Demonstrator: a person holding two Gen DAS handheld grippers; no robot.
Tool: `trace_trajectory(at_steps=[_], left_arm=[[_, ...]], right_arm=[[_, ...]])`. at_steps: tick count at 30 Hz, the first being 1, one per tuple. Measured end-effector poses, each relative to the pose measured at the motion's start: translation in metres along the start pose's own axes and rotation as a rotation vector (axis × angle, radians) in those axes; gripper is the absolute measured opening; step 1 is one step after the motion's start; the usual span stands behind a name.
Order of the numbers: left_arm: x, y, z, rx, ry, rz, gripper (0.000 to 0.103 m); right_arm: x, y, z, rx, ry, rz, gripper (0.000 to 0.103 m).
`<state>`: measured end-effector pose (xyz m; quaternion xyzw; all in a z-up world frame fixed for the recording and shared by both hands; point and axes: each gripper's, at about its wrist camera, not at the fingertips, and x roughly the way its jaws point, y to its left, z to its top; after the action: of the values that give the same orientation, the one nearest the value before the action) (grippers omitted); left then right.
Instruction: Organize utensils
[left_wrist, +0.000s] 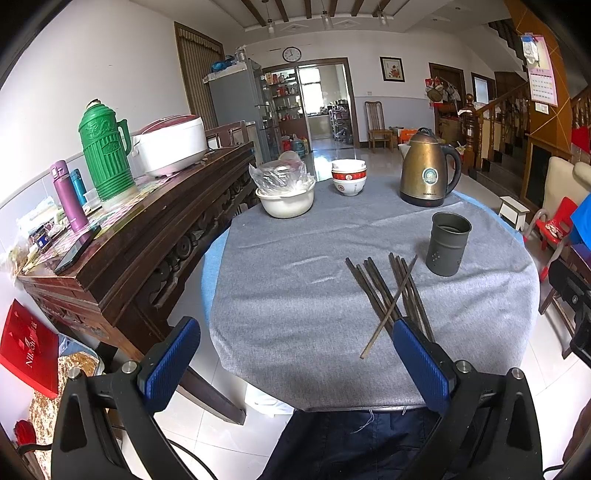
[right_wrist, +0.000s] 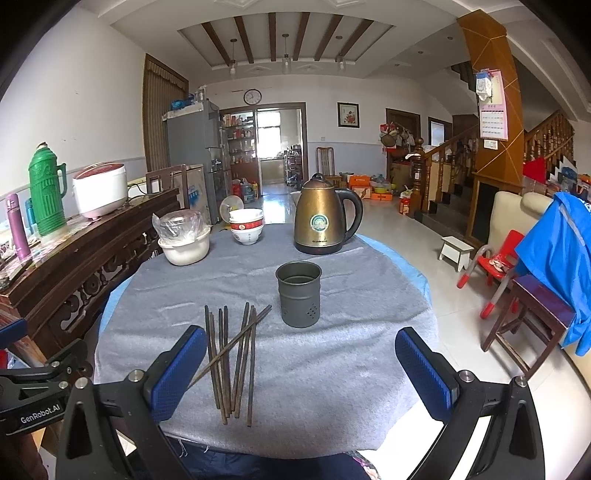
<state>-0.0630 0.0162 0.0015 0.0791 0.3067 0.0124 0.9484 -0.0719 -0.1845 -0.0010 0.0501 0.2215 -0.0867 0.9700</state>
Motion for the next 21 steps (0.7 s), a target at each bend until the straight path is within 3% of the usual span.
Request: trace_trajectory(at_steps=[14, 21], left_arm=[[0.007, 0.005, -0.002, -0.011, 0.021, -0.007, 0.103], [0.018, 0.012, 0.0, -0.032, 0.048, -0.02, 0.103]], right_arm=[[0.009, -0.001, 0.005, 0.024, 0.034, 0.022, 0.103], [0.033, -0.002, 0.012, 0.069, 0.09, 0.11, 0.103]])
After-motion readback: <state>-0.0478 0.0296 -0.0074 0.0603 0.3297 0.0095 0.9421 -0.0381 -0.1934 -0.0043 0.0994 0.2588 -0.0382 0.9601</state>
